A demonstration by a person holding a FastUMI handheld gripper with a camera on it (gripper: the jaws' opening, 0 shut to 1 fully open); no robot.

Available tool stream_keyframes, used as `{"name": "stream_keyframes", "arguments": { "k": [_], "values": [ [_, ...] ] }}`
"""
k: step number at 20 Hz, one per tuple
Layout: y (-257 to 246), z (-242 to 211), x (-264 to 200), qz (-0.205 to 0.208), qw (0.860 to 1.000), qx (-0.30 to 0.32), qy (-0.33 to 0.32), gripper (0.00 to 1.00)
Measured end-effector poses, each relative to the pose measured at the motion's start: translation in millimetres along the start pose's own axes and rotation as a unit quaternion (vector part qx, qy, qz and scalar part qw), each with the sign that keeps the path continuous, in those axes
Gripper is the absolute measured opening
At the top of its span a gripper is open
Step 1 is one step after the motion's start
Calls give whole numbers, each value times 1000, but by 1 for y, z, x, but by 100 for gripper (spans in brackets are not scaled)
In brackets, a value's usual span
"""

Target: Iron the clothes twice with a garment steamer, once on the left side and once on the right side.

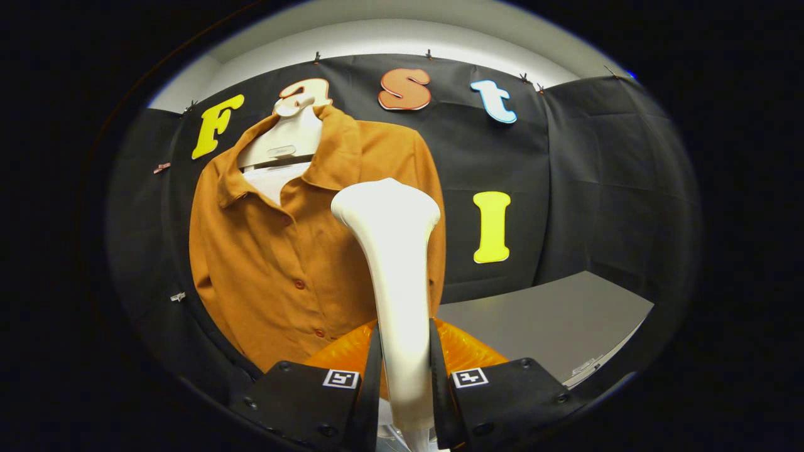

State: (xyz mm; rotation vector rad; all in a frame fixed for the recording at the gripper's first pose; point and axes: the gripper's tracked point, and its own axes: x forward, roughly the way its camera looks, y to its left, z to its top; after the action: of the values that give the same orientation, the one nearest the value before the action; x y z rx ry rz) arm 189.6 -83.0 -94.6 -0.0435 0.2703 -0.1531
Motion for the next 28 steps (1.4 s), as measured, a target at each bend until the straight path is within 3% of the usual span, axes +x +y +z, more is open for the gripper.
{"name": "stream_keyframes", "arguments": {
  "k": [12, 28],
  "values": [
    [17, -25, 29, -20, 998, -31, 42, 39],
    [11, -130, 59, -7, 984, -8, 179, 39]
  ]
}}
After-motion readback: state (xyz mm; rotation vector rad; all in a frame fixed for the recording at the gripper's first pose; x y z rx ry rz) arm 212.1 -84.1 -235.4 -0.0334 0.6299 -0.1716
